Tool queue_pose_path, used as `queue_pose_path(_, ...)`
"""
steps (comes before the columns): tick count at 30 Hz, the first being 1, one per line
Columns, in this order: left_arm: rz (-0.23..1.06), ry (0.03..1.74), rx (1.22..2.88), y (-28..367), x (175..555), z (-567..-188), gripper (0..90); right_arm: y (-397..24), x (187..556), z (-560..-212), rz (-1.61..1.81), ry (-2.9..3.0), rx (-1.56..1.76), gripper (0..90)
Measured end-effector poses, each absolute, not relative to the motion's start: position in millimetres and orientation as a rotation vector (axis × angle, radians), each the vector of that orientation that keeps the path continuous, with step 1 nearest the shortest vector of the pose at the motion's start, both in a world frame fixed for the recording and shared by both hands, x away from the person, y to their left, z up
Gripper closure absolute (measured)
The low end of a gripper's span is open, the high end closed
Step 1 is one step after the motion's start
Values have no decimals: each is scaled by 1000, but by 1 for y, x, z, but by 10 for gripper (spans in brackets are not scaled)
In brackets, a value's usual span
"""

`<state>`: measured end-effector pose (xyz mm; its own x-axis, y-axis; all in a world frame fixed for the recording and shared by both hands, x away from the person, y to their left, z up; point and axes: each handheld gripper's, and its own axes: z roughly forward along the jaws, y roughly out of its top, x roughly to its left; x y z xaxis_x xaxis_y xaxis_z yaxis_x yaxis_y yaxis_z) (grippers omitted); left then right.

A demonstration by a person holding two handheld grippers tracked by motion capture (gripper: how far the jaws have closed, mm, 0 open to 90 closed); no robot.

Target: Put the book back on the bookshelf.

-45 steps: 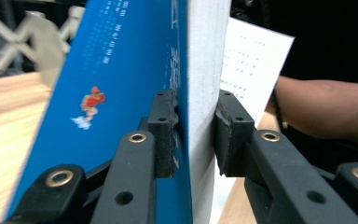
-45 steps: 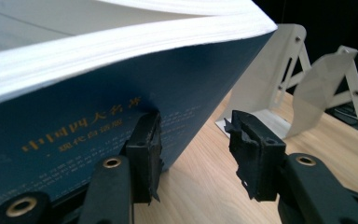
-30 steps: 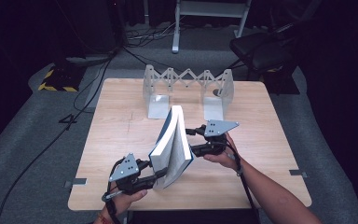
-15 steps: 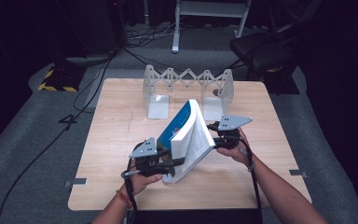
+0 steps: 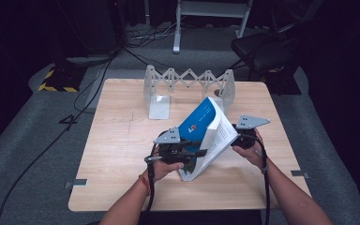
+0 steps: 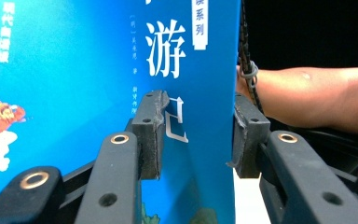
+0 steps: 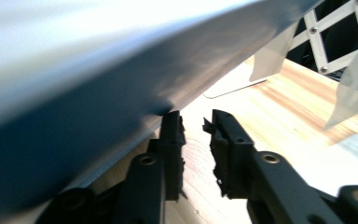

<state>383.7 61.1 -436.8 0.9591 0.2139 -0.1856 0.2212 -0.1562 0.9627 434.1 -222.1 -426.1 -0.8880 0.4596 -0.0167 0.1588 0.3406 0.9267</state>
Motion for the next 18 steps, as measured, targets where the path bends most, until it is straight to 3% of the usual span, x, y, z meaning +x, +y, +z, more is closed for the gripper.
queue_pose_path(4, 45, 342, 1751, 76, 368, -429, 612, -220, 427, -420, 1604, 2314, 514, 750)
queue_pose_path(11, 177, 403, 1789, 103, 330, -420, 598, -199, 408, -403, 1712, 2336, 367, 629)
queue_pose_path(14, 212, 433, 1816, 108, 320, -420, 544, -189, 398, -402, 1709, 2373, 298, 590)
queue_pose_path(18, 272, 543, 1854, 110, 309, -423, 341, -175, 386, -403, 1690, 2411, 218, 550)
